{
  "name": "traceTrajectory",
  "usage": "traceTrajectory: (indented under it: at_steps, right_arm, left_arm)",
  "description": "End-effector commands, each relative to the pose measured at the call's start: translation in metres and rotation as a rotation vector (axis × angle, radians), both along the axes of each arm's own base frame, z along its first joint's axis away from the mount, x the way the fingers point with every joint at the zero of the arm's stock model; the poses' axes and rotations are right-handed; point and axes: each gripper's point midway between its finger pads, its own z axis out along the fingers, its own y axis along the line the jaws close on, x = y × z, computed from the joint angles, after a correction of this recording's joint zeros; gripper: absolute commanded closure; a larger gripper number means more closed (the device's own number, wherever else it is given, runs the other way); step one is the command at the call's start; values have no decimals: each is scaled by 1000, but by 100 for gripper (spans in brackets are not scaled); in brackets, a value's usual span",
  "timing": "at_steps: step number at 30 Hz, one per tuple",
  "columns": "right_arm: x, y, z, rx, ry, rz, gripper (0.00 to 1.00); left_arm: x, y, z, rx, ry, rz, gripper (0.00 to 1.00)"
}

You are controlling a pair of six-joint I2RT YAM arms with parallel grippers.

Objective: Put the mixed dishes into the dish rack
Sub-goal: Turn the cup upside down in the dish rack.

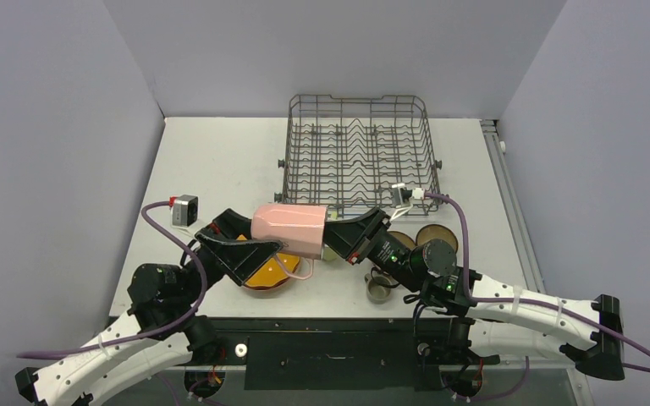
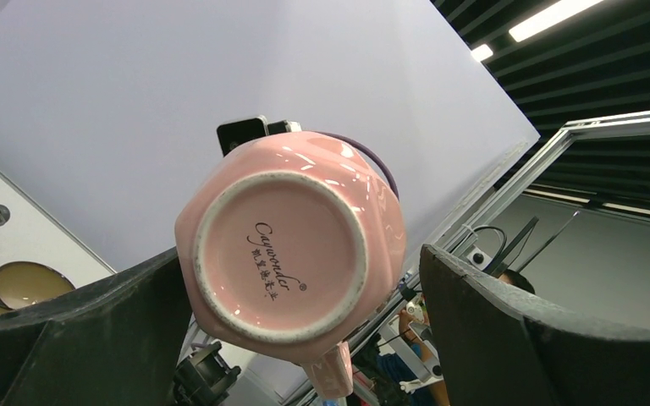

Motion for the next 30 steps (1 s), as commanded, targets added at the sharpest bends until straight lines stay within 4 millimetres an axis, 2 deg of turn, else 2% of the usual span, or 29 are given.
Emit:
traceTrajectory:
  at_steps: [1, 8, 30]
  right_arm:
    - [-6, -21, 68, 234, -56, -9, 100]
    - [-7, -17, 66, 236, -50, 1, 100]
    - [-9, -25, 60, 217, -48, -18, 100]
  left_arm:
    - [-12, 17, 43, -101, -100, 14, 4]
    - [-9, 18, 47, -101, -117, 40, 4]
    - [-9, 21, 53, -84, -138, 66, 3]
